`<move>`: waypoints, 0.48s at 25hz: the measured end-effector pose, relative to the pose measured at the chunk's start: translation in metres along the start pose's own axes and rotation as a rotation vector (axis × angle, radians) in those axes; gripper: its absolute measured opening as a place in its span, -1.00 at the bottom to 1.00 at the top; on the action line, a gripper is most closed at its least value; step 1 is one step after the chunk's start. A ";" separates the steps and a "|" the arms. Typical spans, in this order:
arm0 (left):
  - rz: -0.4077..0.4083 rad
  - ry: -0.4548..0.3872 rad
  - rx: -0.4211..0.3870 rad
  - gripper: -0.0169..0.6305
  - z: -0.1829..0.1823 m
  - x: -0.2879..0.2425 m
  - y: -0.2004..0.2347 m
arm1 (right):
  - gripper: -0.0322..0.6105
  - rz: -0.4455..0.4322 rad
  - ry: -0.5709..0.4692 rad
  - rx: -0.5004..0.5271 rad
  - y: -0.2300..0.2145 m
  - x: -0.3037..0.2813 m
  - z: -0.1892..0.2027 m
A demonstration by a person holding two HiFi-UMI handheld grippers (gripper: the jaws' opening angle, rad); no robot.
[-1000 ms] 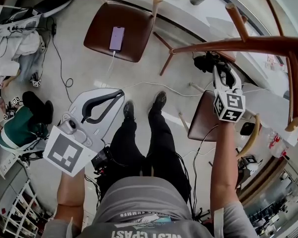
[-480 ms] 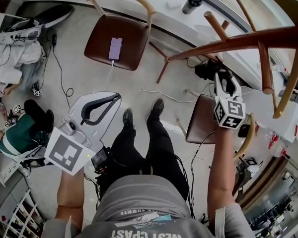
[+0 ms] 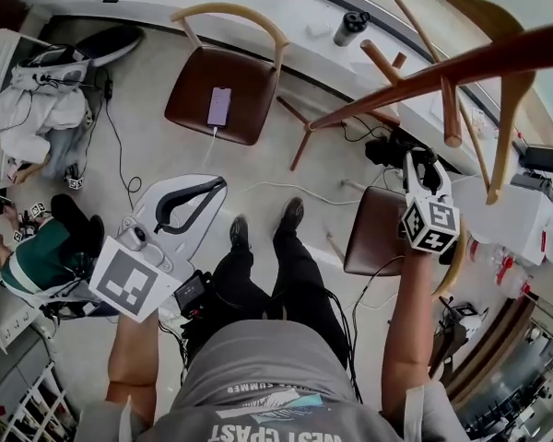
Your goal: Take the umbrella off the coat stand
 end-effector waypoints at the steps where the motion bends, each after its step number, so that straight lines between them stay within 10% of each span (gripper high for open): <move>1: -0.001 -0.003 -0.002 -0.94 -0.002 0.003 -0.001 | -0.43 0.001 -0.003 -0.011 -0.001 0.006 -0.002; 12: 0.011 -0.070 -0.052 -0.94 -0.030 0.039 -0.020 | -0.43 -0.013 -0.060 -0.085 0.011 0.081 -0.050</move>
Point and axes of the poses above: the fingertips, and each gripper's own axes: x backward along the fingers, y to its left, z out of its underside, the point moved 3 cm from there along x, backward along the fingers, and after that the axes turned 11 degrees about x, right-handed, at the moved point
